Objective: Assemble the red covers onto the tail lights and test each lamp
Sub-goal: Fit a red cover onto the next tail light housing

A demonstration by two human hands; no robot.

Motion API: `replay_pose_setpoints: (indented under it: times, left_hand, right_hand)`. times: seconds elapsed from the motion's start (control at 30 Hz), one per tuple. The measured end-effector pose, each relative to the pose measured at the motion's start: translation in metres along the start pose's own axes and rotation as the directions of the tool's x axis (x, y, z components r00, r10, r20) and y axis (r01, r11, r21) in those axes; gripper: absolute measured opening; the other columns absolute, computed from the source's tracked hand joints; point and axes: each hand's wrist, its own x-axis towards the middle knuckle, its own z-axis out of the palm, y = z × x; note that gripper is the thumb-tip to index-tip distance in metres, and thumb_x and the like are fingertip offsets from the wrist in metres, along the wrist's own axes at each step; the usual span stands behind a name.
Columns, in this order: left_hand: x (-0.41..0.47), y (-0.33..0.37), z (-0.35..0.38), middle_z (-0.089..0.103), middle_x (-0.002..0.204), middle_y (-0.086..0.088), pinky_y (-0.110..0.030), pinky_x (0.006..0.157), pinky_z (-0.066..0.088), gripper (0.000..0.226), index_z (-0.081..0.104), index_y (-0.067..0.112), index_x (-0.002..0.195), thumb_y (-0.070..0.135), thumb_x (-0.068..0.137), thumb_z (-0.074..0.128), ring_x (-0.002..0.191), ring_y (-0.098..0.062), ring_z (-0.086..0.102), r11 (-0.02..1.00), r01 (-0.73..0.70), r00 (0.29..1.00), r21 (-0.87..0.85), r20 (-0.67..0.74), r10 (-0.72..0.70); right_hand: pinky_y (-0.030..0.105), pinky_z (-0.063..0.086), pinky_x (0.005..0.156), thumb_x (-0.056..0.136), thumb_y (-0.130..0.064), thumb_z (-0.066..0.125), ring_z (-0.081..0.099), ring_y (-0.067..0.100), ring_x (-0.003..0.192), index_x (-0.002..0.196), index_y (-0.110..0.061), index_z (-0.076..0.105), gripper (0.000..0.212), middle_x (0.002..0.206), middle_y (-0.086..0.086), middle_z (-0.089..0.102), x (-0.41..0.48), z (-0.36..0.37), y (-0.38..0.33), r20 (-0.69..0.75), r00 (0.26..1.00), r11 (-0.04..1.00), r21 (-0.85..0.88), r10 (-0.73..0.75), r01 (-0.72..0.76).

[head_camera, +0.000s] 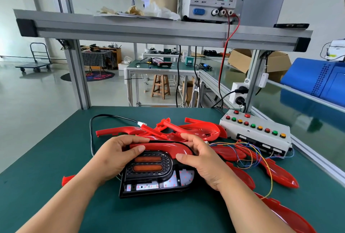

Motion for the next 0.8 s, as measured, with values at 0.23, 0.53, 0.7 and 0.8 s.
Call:
replay_pose_setpoints:
  times: [0.23, 0.53, 0.7, 0.8]
  left_hand:
    - [0.001, -0.001, 0.001, 0.075, 0.095, -0.010, -0.032, 0.075, 0.060, 0.025, 0.078, 0.029, 0.090, 0.007, 0.086, 0.066, 0.089, -0.027, 0.072, 0.996, 0.014, 1.000, -0.094, -0.023, -0.017]
    - [-0.006, 0.009, 0.008, 0.072, 0.096, -0.017, -0.042, 0.065, 0.060, 0.020, 0.075, 0.017, 0.092, 0.013, 0.075, 0.064, 0.082, -0.032, 0.072, 0.918, -0.064, 0.997, -0.391, -0.067, 0.040]
    - [-0.009, 0.017, 0.017, 0.071, 0.091, -0.024, -0.045, 0.057, 0.059, 0.024, 0.069, 0.014, 0.099, 0.025, 0.081, 0.057, 0.073, -0.037, 0.072, 0.885, -0.047, 0.996, -0.463, -0.085, 0.009]
    - [-0.009, 0.018, 0.017, 0.072, 0.095, -0.017, -0.049, 0.059, 0.058, 0.030, 0.067, 0.021, 0.111, 0.023, 0.083, 0.056, 0.076, -0.039, 0.072, 0.876, -0.072, 0.996, -0.477, -0.088, 0.035]
  right_hand:
    - [0.026, 0.052, 0.084, 0.078, -0.047, 0.070, 0.069, 0.013, 0.095, 0.097, -0.008, 0.075, 0.044, 0.102, 0.007, 0.076, 0.000, 0.002, -0.004, 0.013, 0.992, 0.991, 0.043, 0.125, -0.126]
    - [0.047, 0.052, 0.095, 0.074, -0.026, 0.072, 0.065, 0.035, 0.103, 0.121, 0.008, 0.057, 0.060, 0.115, 0.025, 0.067, -0.007, 0.006, -0.019, 0.134, 0.973, 0.844, 0.483, 0.190, -0.232]
    - [0.041, 0.056, 0.086, 0.072, -0.024, 0.071, 0.070, 0.029, 0.087, 0.096, -0.002, 0.073, 0.033, 0.099, 0.019, 0.073, -0.007, 0.011, -0.019, 0.098, 0.989, 0.845, 0.515, 0.111, -0.145]
    - [0.037, 0.058, 0.080, 0.071, -0.022, 0.072, 0.071, 0.027, 0.086, 0.092, -0.007, 0.076, 0.026, 0.098, 0.017, 0.074, -0.007, 0.011, -0.020, 0.081, 0.993, 0.841, 0.529, 0.086, -0.116]
